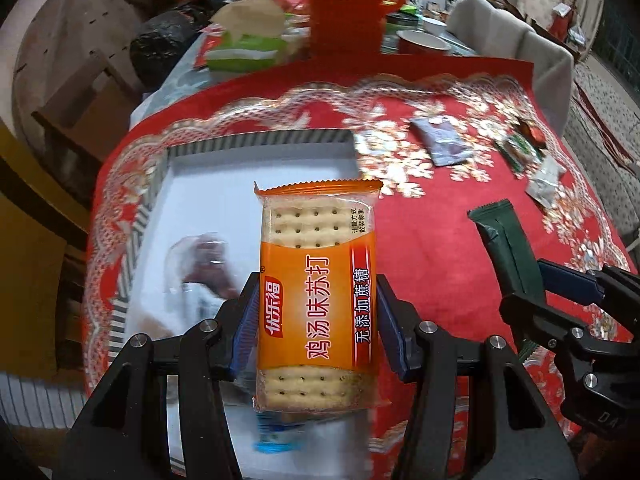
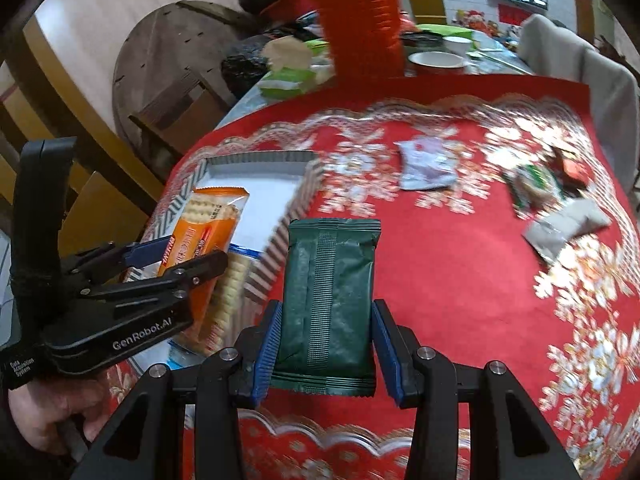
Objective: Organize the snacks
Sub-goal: 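Carry the orange packet with the left tool while the right tool carries the green packet over the box, then open both tools to drop the orange and green packets into the box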
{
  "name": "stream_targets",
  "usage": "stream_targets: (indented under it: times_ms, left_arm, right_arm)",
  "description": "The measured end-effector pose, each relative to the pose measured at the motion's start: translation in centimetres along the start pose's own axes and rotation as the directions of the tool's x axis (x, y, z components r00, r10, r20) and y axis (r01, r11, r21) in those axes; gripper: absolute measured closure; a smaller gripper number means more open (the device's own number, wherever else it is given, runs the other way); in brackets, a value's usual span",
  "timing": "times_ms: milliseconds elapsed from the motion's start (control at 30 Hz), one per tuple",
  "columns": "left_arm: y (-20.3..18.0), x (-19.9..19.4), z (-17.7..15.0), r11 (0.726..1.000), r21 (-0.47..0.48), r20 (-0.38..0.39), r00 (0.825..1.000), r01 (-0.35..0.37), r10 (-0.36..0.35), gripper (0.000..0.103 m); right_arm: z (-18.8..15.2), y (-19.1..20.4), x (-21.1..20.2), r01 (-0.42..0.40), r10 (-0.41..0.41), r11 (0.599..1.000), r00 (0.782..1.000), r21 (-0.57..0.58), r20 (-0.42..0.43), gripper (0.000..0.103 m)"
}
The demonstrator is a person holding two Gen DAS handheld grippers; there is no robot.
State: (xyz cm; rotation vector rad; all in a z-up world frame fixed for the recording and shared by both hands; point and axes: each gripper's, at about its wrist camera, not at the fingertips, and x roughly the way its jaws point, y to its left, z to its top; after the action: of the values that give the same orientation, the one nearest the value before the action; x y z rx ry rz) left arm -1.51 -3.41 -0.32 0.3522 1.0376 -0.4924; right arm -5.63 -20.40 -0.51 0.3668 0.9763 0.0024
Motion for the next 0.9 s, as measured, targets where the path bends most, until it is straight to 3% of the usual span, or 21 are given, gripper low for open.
stream_targets:
  times_ms: [500, 900]
  left_arm:
    - [9.5, 1.7, -1.3, 0.989, -0.141, -0.033, 0.999, -0.042, 0.037, 0.050]
    - [9.4, 4.1, -0.9, 0.995, -0.092, -0.038, 0.999, -0.036, 0.032, 0.050]
  right_arm:
    - [4.7, 7.0, 5.7, -0.028, 0.025, 0.997, 0.999, -0.068, -0.038, 0.060]
    - [7.1, 9.1, 11.6, -0.007, -0.004, 0.996, 0.991, -0.084, -0.131, 0.060]
